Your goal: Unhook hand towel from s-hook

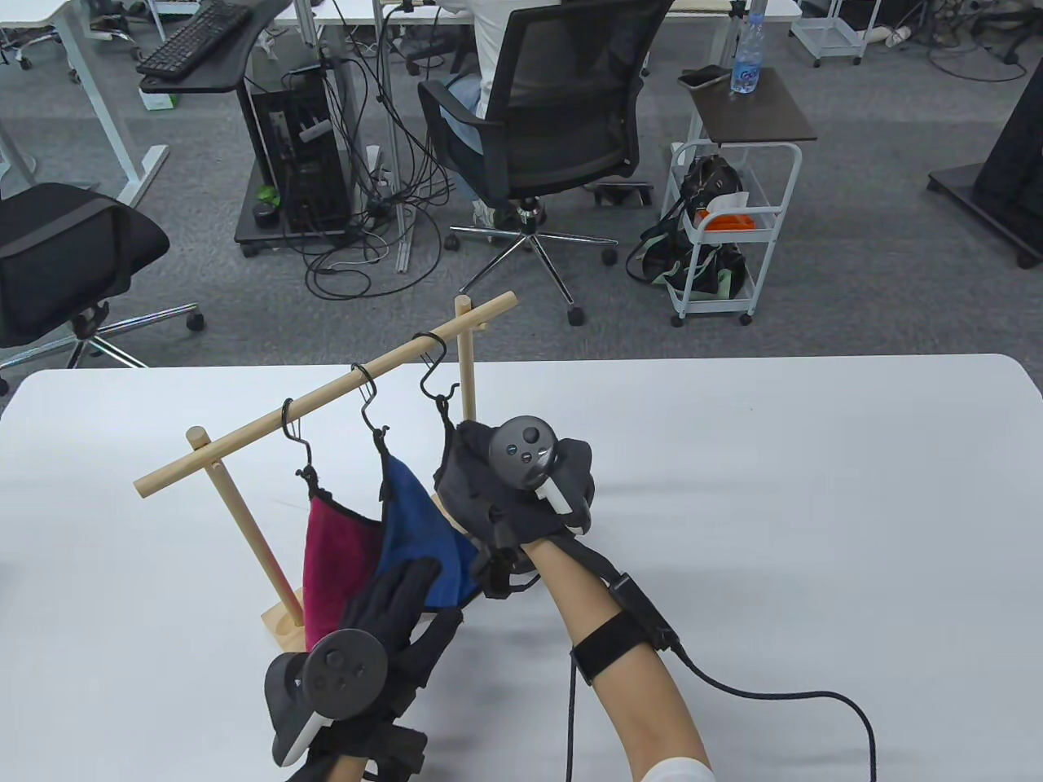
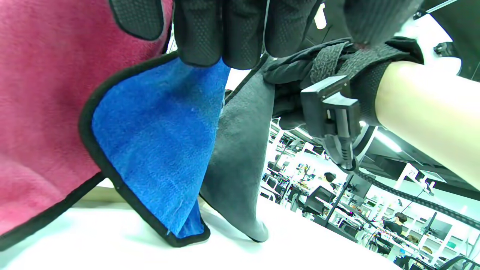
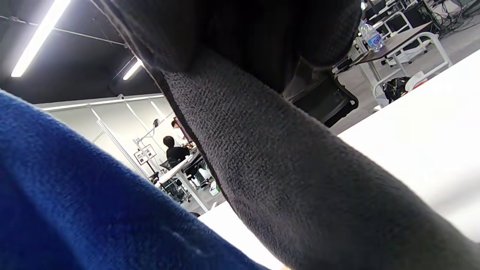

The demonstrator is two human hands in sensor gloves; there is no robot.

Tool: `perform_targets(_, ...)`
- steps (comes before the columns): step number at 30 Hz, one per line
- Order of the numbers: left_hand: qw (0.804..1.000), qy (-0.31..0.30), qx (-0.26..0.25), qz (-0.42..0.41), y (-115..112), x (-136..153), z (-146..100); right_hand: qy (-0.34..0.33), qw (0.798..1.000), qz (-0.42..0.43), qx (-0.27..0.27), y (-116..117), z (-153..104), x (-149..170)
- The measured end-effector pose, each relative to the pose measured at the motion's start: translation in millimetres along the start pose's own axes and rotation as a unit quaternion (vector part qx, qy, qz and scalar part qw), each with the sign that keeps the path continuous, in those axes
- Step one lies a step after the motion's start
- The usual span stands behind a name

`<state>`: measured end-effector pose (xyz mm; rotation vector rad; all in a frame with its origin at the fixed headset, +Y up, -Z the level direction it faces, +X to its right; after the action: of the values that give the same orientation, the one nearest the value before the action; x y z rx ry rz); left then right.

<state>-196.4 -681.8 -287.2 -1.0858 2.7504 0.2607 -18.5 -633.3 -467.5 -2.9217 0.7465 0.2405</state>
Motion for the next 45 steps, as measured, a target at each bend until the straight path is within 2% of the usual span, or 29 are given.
perform_targets(6,1.0,0.0,-0.003,0.001,0.2,0.2,-0.6,0.0,1.0,-0.002,0.02,-10.4,-4.0,2.9)
perform_targets(16,1.0,0.001,-0.012,0.001,1.9,1.1,-0.8,0.001,0.998,0.003,0.059,-47.7,-12.6,10.0)
perform_targets(24,1.0,0.0,-0.012,0.001,1.7,1.1,-0.8,0.022,0.996,-0.018,0.081,-66.3,-16.7,31.5)
perform_targets(35,1.0,0.002,-0.015,0.002,2.6,1.9,-0.9,0.076,0.99,-0.086,0.076,-48.0,-14.2,80.3)
perform_targets(45,1.0,0.001,-0.014,0.005,2.3,2.0,-0.7,0.125,0.972,-0.195,0.042,-16.3,-20.6,131.0)
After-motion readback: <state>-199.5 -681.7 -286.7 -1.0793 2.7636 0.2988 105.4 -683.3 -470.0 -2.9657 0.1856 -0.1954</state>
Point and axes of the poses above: the tracker on the back of each hand, its own x axis roughly to the little-finger side, its own z axis roughly from the wrist to the fingertips, y = z × x, the point moved 1 cm from there along z, roughly from the wrist to the fingertips, and after that the axes turned 11 degrees about -z, right-handed, at the moved point
